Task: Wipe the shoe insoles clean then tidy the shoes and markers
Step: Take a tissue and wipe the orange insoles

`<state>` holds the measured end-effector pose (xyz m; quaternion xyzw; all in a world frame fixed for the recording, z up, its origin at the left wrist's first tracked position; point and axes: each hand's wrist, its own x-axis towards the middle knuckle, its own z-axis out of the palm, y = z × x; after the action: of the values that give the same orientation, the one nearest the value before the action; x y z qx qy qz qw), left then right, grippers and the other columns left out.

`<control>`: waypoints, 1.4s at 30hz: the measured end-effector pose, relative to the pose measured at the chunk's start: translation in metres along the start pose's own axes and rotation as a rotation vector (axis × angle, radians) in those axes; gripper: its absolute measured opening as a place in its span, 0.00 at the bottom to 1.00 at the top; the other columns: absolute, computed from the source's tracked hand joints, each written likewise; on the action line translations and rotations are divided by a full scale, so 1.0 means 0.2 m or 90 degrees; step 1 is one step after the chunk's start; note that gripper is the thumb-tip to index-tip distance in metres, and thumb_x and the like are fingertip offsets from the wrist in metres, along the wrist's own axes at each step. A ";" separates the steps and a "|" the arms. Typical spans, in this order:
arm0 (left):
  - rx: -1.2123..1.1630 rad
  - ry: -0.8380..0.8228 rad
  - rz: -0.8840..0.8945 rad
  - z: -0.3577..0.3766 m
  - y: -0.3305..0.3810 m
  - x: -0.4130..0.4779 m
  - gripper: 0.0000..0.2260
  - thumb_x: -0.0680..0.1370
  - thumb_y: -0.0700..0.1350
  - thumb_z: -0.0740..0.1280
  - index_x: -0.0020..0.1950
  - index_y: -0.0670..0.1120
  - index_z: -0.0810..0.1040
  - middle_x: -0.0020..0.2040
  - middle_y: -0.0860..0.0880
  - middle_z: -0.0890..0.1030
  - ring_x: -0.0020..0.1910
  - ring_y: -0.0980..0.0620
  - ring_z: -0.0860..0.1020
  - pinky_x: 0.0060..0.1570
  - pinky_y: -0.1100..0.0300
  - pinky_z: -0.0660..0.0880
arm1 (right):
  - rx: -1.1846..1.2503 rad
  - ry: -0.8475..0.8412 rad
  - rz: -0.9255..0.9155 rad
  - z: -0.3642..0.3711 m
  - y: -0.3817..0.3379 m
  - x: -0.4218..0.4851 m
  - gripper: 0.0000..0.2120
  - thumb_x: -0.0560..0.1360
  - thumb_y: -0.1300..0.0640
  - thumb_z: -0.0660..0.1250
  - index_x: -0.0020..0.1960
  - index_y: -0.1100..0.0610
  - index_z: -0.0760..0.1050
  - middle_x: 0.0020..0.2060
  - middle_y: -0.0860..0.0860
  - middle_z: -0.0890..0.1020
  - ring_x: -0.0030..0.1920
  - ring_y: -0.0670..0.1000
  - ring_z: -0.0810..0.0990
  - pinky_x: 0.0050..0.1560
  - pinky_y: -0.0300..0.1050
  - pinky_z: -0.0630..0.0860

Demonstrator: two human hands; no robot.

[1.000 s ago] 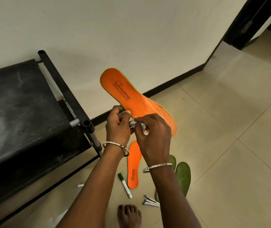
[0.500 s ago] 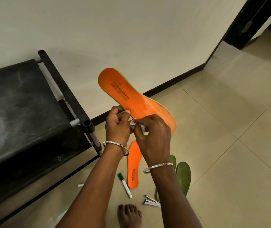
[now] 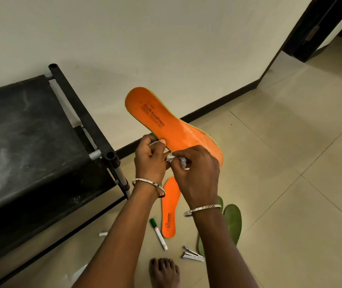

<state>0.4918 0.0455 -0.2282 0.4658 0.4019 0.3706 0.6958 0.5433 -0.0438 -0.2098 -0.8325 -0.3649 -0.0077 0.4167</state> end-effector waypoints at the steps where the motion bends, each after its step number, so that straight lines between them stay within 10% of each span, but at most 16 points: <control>1: -0.038 0.001 -0.018 0.00 0.01 0.00 0.05 0.82 0.38 0.63 0.48 0.47 0.75 0.41 0.45 0.82 0.38 0.48 0.84 0.35 0.55 0.79 | -0.005 0.005 0.015 -0.01 0.01 0.00 0.05 0.70 0.55 0.72 0.44 0.51 0.86 0.38 0.48 0.84 0.39 0.48 0.79 0.39 0.46 0.77; 20: -0.100 0.014 -0.050 -0.03 0.04 0.01 0.02 0.83 0.39 0.63 0.53 0.43 0.74 0.54 0.37 0.82 0.42 0.46 0.86 0.36 0.56 0.82 | -0.011 0.018 0.041 -0.03 0.06 0.00 0.05 0.69 0.58 0.72 0.42 0.51 0.86 0.38 0.48 0.85 0.38 0.48 0.81 0.41 0.41 0.75; 26: 0.030 0.010 0.010 0.00 -0.02 -0.01 0.02 0.78 0.43 0.67 0.47 0.49 0.77 0.41 0.45 0.81 0.39 0.47 0.81 0.39 0.53 0.78 | 0.020 -0.011 -0.023 0.01 -0.03 -0.01 0.07 0.72 0.56 0.70 0.47 0.51 0.86 0.41 0.49 0.84 0.43 0.50 0.80 0.43 0.49 0.79; 34: -0.093 0.013 -0.066 -0.01 0.03 0.00 0.02 0.82 0.39 0.63 0.53 0.44 0.74 0.52 0.38 0.83 0.44 0.44 0.86 0.37 0.55 0.81 | -0.010 0.027 0.053 -0.03 0.05 0.00 0.06 0.69 0.61 0.73 0.42 0.52 0.86 0.38 0.48 0.85 0.38 0.47 0.80 0.40 0.44 0.77; 42: -0.028 0.018 -0.040 0.00 0.01 -0.02 0.05 0.82 0.38 0.63 0.49 0.47 0.76 0.43 0.43 0.82 0.39 0.46 0.84 0.35 0.56 0.79 | 0.033 0.003 0.002 0.00 0.01 -0.01 0.06 0.72 0.57 0.71 0.46 0.52 0.86 0.41 0.48 0.84 0.41 0.47 0.80 0.42 0.46 0.79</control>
<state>0.4909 0.0423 -0.2259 0.4320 0.4180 0.3639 0.7115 0.5438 -0.0454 -0.2114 -0.8220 -0.3628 0.0000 0.4390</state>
